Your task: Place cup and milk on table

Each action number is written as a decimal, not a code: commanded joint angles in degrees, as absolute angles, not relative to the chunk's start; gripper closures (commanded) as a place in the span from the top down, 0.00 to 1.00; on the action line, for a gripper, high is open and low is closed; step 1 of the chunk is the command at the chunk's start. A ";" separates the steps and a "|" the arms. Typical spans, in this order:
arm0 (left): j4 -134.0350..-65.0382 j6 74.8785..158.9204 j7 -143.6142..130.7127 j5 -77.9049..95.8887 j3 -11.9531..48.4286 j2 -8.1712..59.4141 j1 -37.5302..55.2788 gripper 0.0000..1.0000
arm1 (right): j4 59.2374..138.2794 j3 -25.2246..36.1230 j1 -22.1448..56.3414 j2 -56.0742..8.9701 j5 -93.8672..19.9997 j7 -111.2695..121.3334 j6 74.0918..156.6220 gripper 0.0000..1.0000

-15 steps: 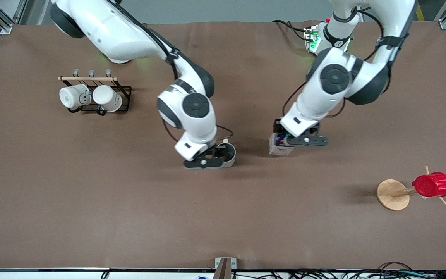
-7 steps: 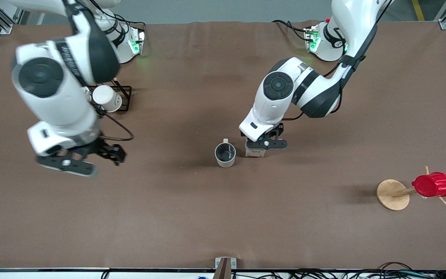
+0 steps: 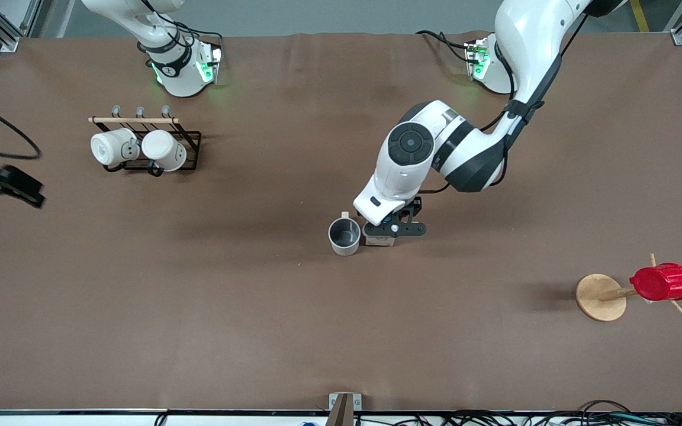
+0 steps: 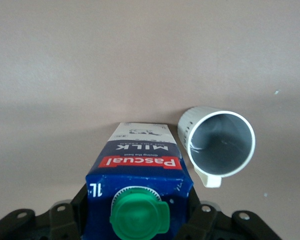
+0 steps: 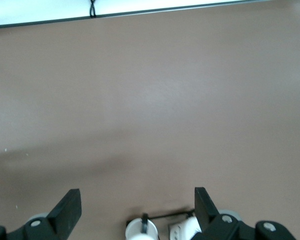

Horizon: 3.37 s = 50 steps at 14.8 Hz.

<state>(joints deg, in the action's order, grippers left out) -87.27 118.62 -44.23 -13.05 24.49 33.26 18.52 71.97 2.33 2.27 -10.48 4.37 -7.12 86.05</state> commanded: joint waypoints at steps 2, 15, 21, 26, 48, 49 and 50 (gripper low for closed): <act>-84.99 117.16 -44.74 -14.85 23.99 35.07 18.90 0.73 | 77.67 2.55 1.41 -4.41 2.55 -5.54 82.27 1.00; -84.20 117.33 -43.24 -15.82 24.26 34.90 18.46 1.00 | 85.61 2.73 0.97 -0.09 2.37 -5.10 86.92 1.00; -85.86 116.02 -43.59 -14.85 24.61 28.49 16.62 1.00 | 85.61 2.63 -0.09 -0.09 1.32 -3.69 87.01 1.00; -89.11 115.40 -39.74 -13.36 29.69 21.81 6.62 1.00 | 85.61 2.64 0.09 -0.09 1.32 -3.69 86.92 1.00; -89.21 95.55 -2.22 3.24 0.98 1.85 9.67 1.00 | 85.61 2.64 -0.18 -0.18 1.32 -3.60 87.19 1.00; -89.30 93.80 -1.24 3.43 0.44 0.80 9.58 1.00 | 85.52 2.64 -0.18 -0.18 1.32 -3.69 87.10 1.00; -89.82 92.82 -0.71 3.43 0.44 -0.08 9.15 1.00 | 85.60 2.64 -0.18 -0.18 1.32 -3.60 87.01 1.00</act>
<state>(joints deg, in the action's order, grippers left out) -87.71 94.68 -3.04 2.14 1.62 2.89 9.08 83.60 2.98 0.67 -1.95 2.64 -4.34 86.35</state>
